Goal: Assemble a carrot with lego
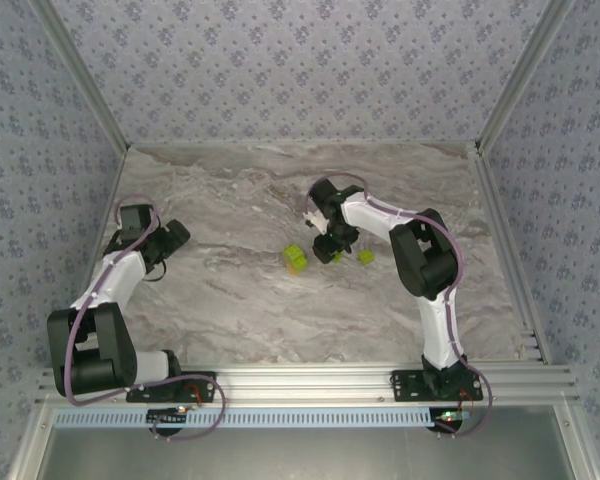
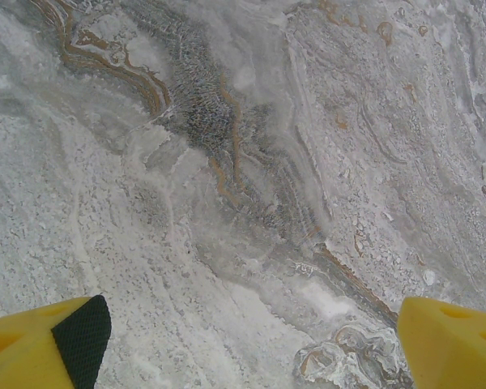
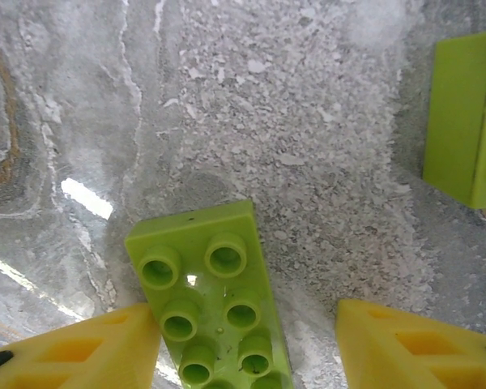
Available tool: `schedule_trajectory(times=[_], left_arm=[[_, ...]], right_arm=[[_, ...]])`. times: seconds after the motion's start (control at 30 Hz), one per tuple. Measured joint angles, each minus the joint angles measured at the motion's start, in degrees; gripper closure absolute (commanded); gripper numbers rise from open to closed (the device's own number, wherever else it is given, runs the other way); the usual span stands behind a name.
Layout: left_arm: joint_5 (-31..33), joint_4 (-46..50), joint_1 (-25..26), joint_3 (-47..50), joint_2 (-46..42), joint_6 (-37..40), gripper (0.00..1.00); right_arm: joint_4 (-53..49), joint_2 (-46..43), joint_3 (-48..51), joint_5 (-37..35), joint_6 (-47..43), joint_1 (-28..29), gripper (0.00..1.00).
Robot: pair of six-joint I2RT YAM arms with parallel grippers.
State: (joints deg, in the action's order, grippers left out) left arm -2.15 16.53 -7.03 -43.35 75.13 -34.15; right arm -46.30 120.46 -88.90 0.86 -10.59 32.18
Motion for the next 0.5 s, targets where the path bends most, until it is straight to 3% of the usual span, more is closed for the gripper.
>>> schedule_trajectory(times=[0.5], left_arm=[[0.0,0.0,0.0,0.0,0.0,0.0,0.07]], right_arm=[[-0.5,0.9,-1.3,-1.7,-1.1,1.0,0.46]])
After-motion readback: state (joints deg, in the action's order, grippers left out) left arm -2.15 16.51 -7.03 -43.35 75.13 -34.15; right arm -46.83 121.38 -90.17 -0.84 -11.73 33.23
